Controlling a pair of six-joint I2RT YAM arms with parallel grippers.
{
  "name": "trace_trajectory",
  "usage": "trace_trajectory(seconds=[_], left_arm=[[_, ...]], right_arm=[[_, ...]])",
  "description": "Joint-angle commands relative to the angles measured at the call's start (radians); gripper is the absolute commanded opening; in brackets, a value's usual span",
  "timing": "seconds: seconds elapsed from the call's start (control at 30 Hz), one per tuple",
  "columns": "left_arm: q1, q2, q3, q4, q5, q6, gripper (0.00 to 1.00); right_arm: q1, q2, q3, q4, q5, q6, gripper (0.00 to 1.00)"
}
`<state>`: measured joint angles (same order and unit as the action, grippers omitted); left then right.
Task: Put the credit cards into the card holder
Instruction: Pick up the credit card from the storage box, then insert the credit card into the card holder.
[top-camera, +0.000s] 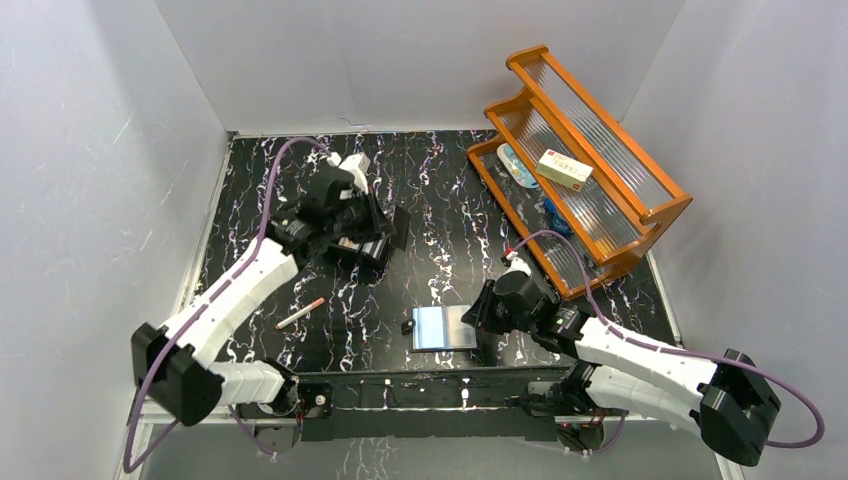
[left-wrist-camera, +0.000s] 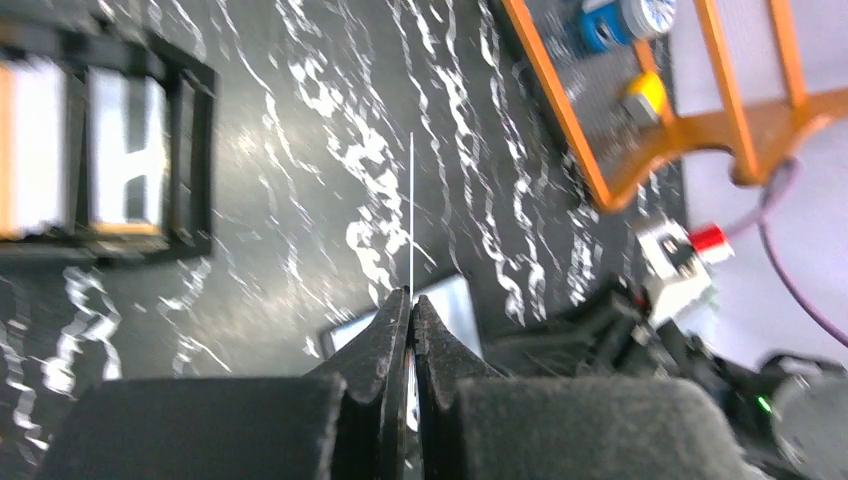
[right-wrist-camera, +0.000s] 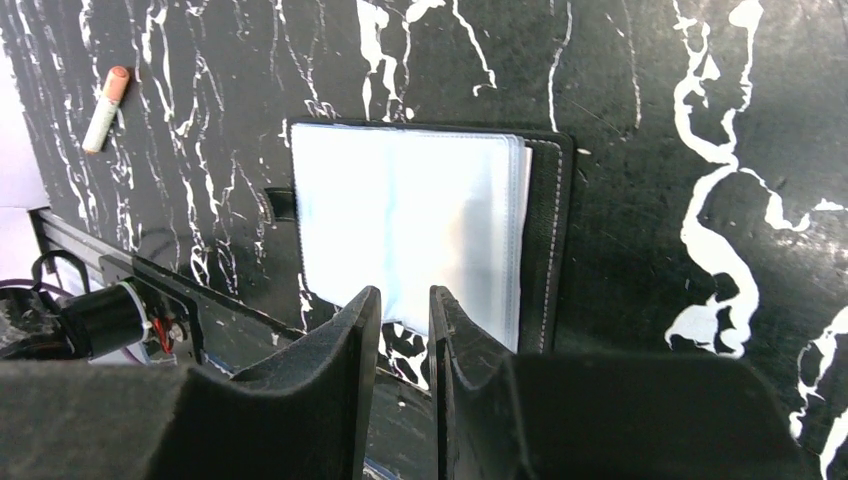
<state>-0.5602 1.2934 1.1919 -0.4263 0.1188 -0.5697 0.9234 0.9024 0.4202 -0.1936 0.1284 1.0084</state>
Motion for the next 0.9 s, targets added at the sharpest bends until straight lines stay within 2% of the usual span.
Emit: trace_trajectory(seconds=[0.0, 0.17, 0.27, 0.6, 0.73, 0.87], left_arm=[[-0.072, -0.109, -0.137, 0.088, 0.094, -0.228, 0.00], [-0.240, -0.201, -0.315, 0.256, -0.039, -0.403, 0.00], [-0.302, -0.211, -0.390, 0.329, -0.081, -0.468, 0.00], [-0.440, -0.121, -0.546, 0.478, -0.177, -0.584, 0.00], [-0.473, -0.070, -0.627, 0.589, -0.205, -0.641, 0.00], [-0.488, -0.047, -0.649, 0.580, -0.234, -0.662, 0.00]], right_arm=[[0.000, 0.008, -0.001, -0.033, 0.031, 0.019, 0.32], [0.000, 0.053, 0.011, -0.038, 0.041, 0.026, 0.32], [0.000, 0.085, 0.009, -0.042, 0.045, 0.029, 0.32], [0.000, 0.121, -0.055, -0.018, 0.013, 0.060, 0.29], [-0.001, 0.139, -0.063, 0.007, -0.017, 0.072, 0.29], [0.000, 0.139, -0.106, 0.014, -0.021, 0.079, 0.29]])
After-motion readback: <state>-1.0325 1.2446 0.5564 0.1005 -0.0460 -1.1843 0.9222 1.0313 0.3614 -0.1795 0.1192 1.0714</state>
